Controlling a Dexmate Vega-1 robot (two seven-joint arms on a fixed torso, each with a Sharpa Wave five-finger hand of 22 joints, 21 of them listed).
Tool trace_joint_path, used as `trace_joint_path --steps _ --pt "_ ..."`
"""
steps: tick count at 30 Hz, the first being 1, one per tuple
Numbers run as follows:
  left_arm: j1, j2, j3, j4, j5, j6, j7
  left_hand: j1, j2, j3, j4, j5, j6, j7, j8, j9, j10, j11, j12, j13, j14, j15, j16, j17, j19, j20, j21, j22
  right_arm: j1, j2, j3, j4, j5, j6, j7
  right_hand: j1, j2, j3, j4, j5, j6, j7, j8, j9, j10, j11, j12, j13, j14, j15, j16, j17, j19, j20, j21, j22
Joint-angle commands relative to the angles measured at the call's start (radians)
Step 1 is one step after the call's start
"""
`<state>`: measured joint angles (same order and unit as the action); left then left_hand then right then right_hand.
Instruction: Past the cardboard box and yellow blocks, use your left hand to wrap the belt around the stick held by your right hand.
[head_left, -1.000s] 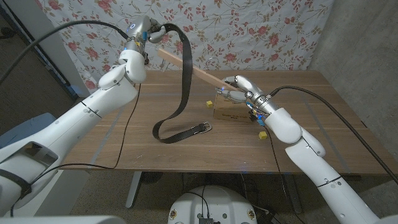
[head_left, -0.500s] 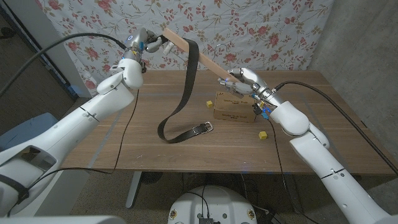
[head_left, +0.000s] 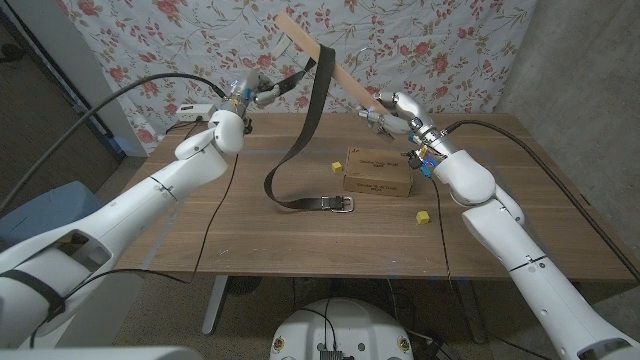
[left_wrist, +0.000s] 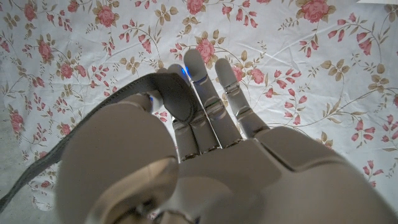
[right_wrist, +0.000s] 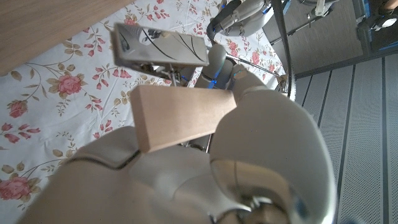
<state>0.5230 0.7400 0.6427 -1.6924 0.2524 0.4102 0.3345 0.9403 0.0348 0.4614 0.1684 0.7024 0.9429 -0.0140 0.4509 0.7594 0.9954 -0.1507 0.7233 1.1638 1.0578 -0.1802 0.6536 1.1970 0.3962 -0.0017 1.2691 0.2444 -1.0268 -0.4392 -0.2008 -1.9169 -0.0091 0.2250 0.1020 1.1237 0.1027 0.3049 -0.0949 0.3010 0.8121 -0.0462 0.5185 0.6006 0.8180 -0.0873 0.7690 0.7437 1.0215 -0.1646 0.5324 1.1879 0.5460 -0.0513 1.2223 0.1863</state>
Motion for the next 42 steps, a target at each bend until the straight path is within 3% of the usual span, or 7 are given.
trace_joint_path --steps 1,16,31,42 --pt "-0.013 -0.01 0.061 0.029 0.01 -0.034 -0.096 0.008 0.004 0.005 -0.004 0.004 0.031 0.026 -0.003 0.003 0.026 -0.024 -0.005 0.0 0.009 -0.003 -0.003 0.003 0.005 0.004 0.006 0.0 0.092 0.034 0.008 0.084 -0.009 -0.041 -0.048 0.054 0.057 0.0 0.007 0.008 0.009 0.001 0.006 0.0 0.007 0.001 0.0 0.003 0.01 -0.057 0.0 0.006 -0.002 -0.137 0.004 -0.001" --pt "-0.014 0.009 0.093 -0.016 0.015 -0.018 -0.203 0.011 0.003 0.006 -0.004 0.002 0.03 0.023 -0.008 0.004 0.025 -0.02 -0.004 0.006 0.009 -0.004 -0.005 0.003 0.004 0.005 0.011 -0.002 0.139 0.06 0.021 0.137 -0.087 -0.162 -0.132 0.054 0.055 0.0 0.008 0.009 0.011 0.002 0.006 -0.002 0.007 0.001 -0.004 0.003 0.009 -0.057 -0.003 0.009 -0.005 -0.137 0.007 -0.002" --pt "-0.019 0.034 0.108 -0.119 0.022 -0.02 -0.304 0.013 0.005 0.007 -0.004 0.0 0.032 0.028 -0.011 0.006 0.026 -0.022 -0.008 0.004 0.009 -0.003 -0.006 0.003 0.002 0.006 0.015 -0.005 0.121 0.034 0.005 0.12 -0.363 -0.344 -0.254 0.053 0.052 -0.002 0.009 0.011 0.013 -0.004 0.006 -0.004 0.003 0.001 -0.008 0.005 0.005 -0.056 -0.008 0.011 -0.014 -0.139 0.006 -0.003" --pt "0.004 0.05 0.06 -0.224 -0.031 -0.069 -0.313 0.014 0.005 0.006 -0.004 -0.003 0.033 0.03 -0.014 0.008 0.026 -0.019 -0.007 0.01 0.013 -0.002 -0.005 0.003 0.0 0.008 0.019 -0.007 0.104 0.034 -0.01 0.136 -0.514 -0.435 -0.288 0.053 0.051 -0.003 0.01 0.012 0.013 -0.006 0.006 -0.006 0.004 0.004 -0.01 0.005 0.002 -0.056 -0.012 0.012 -0.019 -0.139 0.006 -0.004"
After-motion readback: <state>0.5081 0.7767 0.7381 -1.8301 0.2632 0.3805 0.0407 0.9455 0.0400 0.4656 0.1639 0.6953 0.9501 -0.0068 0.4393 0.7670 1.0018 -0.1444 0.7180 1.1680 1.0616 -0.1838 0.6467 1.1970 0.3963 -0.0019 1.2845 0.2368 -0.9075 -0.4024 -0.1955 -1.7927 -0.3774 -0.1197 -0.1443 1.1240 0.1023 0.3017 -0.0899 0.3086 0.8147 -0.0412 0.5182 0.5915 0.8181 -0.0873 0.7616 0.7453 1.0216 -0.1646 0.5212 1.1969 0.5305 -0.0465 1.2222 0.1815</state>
